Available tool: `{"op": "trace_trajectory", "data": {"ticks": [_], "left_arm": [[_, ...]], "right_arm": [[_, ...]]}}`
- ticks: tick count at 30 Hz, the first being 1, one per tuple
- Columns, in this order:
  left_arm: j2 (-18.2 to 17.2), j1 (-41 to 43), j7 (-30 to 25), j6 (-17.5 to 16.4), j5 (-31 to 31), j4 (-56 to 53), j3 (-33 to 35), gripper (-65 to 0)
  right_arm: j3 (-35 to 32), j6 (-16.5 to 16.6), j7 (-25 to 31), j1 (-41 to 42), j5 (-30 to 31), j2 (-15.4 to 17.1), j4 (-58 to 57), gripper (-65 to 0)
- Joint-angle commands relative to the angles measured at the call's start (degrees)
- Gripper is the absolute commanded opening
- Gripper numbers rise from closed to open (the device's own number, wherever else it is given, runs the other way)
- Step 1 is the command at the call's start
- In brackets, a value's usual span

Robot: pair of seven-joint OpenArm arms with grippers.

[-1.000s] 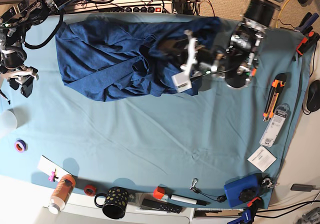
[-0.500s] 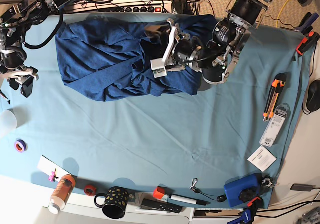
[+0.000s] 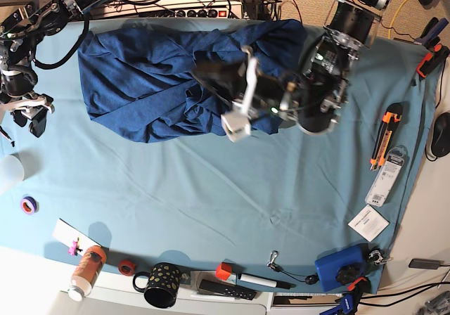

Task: Layout the t-shirt on the table in an organized manner, then fold the t-shirt properly
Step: 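Lift the grasped edge with the left gripper and fold it toward the collar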

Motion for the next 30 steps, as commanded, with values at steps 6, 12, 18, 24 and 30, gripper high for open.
{"op": "trace_trajectory", "data": {"ticks": [6, 12, 18, 24, 30], "left_arm": [[-0.55, -0.61, -4.5, -0.08, 11.37, 0.87, -6.93, -65.0], [-2.05, 1.66, -4.87, -0.08, 11.17, 0.87, -6.54, -65.0], [-2.08, 4.52, -9.07, -0.08, 15.58, 0.87, -1.75, -65.0], [-1.75, 4.35, -18.93, -0.08, 29.92, 0.87, 8.7, -65.0], [2.89, 4.11, -17.14, -0.08, 23.43, 0.92, 14.34, -65.0]], "right_arm": [[0.0, 0.17, 1.36, 0.57, 1.14, 0.92, 0.9, -32.4], [0.0, 0.17, 1.33, 0.57, 1.14, 0.92, 0.9, -32.4], [0.0, 0.17, 1.36, 0.57, 1.14, 0.92, 0.9, -32.4], [0.0, 0.17, 1.33, 0.57, 1.16, 0.92, 0.9, -32.4], [0.0, 0.17, 1.36, 0.57, 1.16, 0.92, 0.9, -32.4]]}}
